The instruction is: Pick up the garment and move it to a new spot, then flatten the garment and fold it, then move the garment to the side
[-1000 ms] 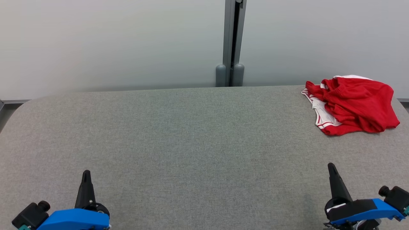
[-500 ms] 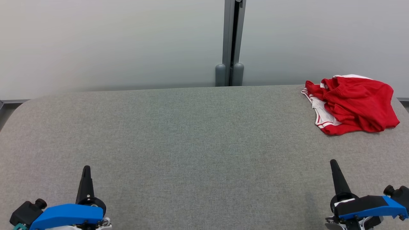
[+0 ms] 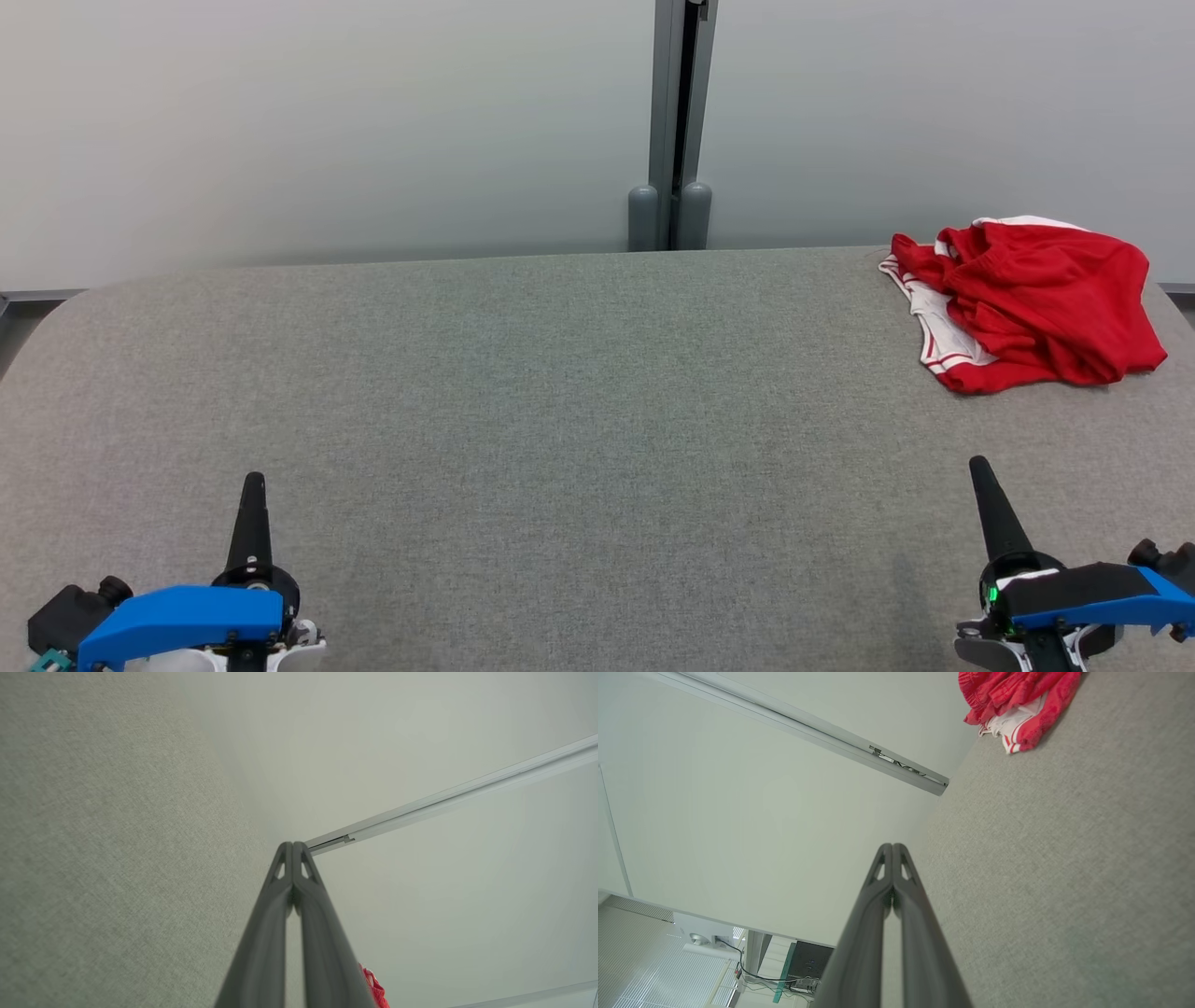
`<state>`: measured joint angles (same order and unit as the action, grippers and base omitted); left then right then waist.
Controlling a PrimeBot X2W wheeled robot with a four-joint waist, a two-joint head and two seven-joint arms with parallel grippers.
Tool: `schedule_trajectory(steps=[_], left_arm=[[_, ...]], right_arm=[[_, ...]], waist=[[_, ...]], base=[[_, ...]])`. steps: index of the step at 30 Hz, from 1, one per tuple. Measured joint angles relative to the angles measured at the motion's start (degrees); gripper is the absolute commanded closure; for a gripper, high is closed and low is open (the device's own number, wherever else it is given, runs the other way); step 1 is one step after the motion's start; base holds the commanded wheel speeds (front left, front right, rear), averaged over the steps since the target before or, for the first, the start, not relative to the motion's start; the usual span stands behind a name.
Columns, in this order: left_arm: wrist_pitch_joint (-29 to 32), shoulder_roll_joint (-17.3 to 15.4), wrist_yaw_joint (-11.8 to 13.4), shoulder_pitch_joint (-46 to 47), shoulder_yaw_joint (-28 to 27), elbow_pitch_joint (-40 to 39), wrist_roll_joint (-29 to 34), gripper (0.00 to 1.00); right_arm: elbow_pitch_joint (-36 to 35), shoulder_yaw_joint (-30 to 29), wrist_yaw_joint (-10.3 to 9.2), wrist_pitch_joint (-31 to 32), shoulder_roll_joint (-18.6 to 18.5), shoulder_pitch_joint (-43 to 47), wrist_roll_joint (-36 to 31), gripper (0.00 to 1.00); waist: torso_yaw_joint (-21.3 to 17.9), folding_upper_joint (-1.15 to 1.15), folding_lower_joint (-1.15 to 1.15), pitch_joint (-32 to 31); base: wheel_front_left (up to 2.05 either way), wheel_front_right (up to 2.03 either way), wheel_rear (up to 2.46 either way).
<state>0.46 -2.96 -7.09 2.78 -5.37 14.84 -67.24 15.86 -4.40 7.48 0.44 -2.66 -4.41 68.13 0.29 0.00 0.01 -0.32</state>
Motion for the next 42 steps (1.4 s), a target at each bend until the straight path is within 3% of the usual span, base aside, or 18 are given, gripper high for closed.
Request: schedule_trajectory(steps=[42], left_arm=[[5.04, 0.03, -0.03, 2.49, -1.0, -0.49, -20.61, 1.0]], right_arm=[[-1.44, -1.72, 0.0, 5.04, -0.03, -1.25, 19.9, 1.0]], waist=[[-0.23, 0.0, 0.0, 0.39]], base=[[0.0, 0.0, 0.0]])
